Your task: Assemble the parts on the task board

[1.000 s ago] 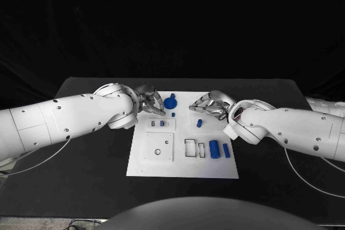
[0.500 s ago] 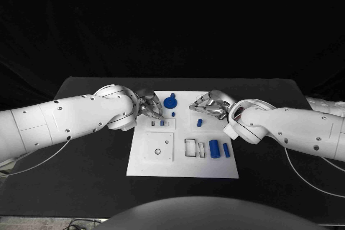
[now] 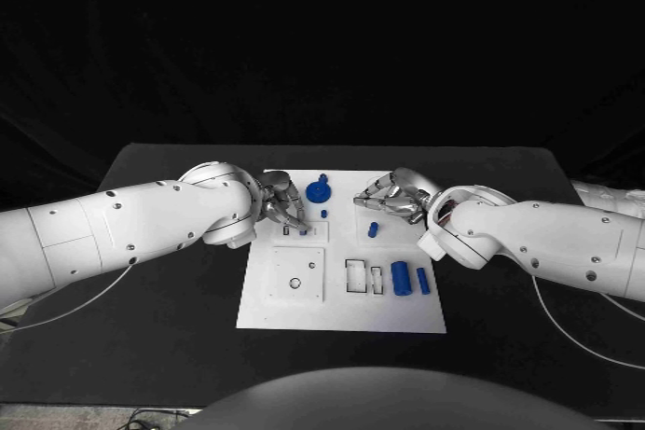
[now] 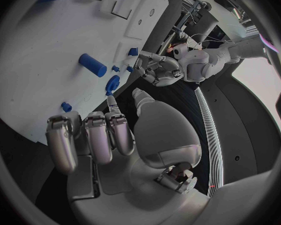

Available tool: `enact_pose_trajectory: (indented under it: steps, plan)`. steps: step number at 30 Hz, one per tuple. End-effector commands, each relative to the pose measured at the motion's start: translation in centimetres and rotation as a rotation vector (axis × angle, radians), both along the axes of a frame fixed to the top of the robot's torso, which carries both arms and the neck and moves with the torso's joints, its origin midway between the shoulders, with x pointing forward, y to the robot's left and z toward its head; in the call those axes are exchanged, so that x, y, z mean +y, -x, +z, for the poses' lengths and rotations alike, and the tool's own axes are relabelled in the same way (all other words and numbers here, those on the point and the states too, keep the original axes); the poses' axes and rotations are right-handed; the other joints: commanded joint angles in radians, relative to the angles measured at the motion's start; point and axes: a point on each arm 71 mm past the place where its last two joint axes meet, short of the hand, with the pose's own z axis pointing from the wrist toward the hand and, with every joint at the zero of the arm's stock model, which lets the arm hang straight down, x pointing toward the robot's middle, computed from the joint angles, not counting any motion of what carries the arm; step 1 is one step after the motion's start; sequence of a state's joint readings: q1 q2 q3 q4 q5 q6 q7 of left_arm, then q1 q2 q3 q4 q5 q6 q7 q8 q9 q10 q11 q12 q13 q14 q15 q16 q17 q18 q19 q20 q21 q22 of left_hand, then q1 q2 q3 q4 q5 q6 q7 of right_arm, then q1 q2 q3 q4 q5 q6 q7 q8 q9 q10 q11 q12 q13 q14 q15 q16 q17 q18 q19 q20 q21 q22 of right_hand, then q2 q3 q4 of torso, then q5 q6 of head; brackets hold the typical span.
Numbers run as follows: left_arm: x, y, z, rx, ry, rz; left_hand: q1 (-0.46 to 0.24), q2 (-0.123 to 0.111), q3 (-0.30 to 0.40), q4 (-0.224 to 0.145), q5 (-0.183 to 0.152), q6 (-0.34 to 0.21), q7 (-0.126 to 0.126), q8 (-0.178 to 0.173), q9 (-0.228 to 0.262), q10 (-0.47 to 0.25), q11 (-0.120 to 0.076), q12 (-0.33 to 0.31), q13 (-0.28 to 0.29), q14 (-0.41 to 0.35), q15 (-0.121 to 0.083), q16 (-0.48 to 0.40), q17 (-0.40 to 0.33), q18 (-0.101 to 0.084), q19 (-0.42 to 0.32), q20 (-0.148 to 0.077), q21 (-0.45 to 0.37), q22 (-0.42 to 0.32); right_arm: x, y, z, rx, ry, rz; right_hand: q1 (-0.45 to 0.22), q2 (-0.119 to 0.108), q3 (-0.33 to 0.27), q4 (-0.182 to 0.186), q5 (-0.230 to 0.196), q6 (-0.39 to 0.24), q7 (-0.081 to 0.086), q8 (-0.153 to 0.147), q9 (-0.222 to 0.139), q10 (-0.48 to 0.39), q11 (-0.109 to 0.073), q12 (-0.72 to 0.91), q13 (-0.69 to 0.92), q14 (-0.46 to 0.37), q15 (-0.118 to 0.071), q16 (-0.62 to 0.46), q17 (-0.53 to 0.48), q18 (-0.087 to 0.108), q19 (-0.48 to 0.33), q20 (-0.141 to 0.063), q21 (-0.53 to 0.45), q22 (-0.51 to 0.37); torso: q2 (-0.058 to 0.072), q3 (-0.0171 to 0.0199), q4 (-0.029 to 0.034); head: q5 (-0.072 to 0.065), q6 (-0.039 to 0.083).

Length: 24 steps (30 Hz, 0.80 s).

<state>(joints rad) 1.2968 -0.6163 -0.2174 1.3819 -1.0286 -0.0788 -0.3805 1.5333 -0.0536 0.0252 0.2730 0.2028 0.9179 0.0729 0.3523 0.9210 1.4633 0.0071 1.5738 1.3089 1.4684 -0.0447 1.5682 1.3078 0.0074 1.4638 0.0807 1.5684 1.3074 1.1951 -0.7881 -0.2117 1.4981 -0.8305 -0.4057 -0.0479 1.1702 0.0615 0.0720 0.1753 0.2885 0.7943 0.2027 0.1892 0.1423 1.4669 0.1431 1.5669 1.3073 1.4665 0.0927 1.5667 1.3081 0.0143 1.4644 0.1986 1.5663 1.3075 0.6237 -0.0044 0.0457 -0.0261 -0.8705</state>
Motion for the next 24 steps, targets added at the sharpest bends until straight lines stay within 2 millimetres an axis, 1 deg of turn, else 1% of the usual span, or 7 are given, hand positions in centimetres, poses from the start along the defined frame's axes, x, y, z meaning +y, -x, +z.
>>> enact_pose_trajectory:
  steps: [1,7,11,14,20,24]
  plan:
    - [-0.15,-0.01,-0.14,0.012,-0.013,-0.014,0.012,0.0,0.003,0.004,-0.004,-0.006,-0.001,0.006,-0.002,0.107,0.007,-0.003,0.262,0.102,0.006,0.003,0.263,-0.007,0.107,0.005,0.002,0.263,0.13,0.09,-0.03,0.001,0.004,0.016,-0.008,0.002,0.002,0.004,0.006,0.004,0.017,0.005,0.001,0.104,0.009,0.004,0.263,0.104,0.005,0.004,0.263,-0.014,0.106,0.007,0.004,0.263,0.0,0.0008,-0.0003,0.001,0.001]
    - [0.03,-0.14,-0.29,0.024,-0.027,-0.011,0.028,0.005,0.013,0.005,-0.004,-0.004,-0.002,0.01,-0.005,0.107,0.006,-0.003,0.262,0.102,0.006,0.003,0.263,-0.007,0.107,0.007,0.002,0.263,0.2,0.1,-0.03,0.001,0.004,0.018,-0.008,0.002,0.002,0.004,0.006,0.004,0.017,0.005,0.001,0.104,0.009,0.004,0.263,0.104,0.005,0.004,0.263,-0.014,0.106,0.007,0.004,0.263,0.0,0.001,-0.0013,0.0,-0.001]
    - [0.04,-0.25,-0.32,0.022,-0.028,-0.007,0.041,0.011,0.024,0.006,-0.003,-0.004,-0.003,0.012,-0.009,0.107,0.006,-0.003,0.262,0.102,0.005,0.003,0.263,-0.007,0.107,0.009,0.002,0.263,0.21,0.1,-0.03,0.001,0.004,0.018,-0.008,0.002,0.002,0.004,0.006,0.004,0.017,0.005,0.001,0.104,0.009,0.004,0.263,0.104,0.005,0.004,0.263,-0.014,0.106,0.007,0.004,0.263,0.0,0.0006,0.0001,0.0,-0.001]
    - [0.01,-0.34,-0.34,0.017,-0.027,-0.002,0.045,0.014,0.028,0.007,-0.003,-0.004,-0.003,0.013,-0.011,0.107,0.006,-0.003,0.262,0.102,0.005,0.003,0.263,-0.007,0.107,0.01,0.002,0.263,0.23,0.09,-0.04,0.002,0.004,0.018,-0.008,0.002,0.002,0.004,0.006,0.004,0.017,0.005,0.001,0.104,0.009,0.004,0.263,0.104,0.005,0.004,0.263,-0.014,0.106,0.007,0.004,0.263,0.0,0.0004,-0.0008,0.0,0.0]
    - [0.05,-0.47,-0.36,0.011,-0.026,0.004,0.048,0.015,0.031,0.007,-0.003,-0.003,-0.003,0.014,-0.012,0.107,0.005,-0.003,0.262,0.102,0.005,0.003,0.263,-0.007,0.107,0.011,0.002,0.263,0.23,0.09,-0.04,0.002,0.004,0.018,-0.008,0.002,0.003,0.003,0.006,0.004,0.017,0.006,0.002,0.104,0.01,0.004,0.263,0.104,0.005,0.004,0.263,-0.014,0.106,0.007,0.004,0.263,0.0,0.0001,-0.0006,-0.002,-0.001]
    - [0.14,-0.6,-0.36,0.006,-0.025,0.01,0.049,0.016,0.033,0.008,-0.003,-0.003,-0.003,0.014,-0.013,0.107,0.005,-0.003,0.262,0.102,0.005,0.003,0.263,-0.007,0.107,0.011,0.002,0.263,0.24,0.09,-0.04,0.002,0.004,0.018,-0.008,0.002,0.003,0.003,0.006,0.004,0.017,0.006,0.002,0.104,0.01,0.004,0.263,0.104,0.005,0.004,0.263,-0.014,0.106,0.007,0.004,0.263,0.0,0.0005,-0.0001,-0.002,-0.001]
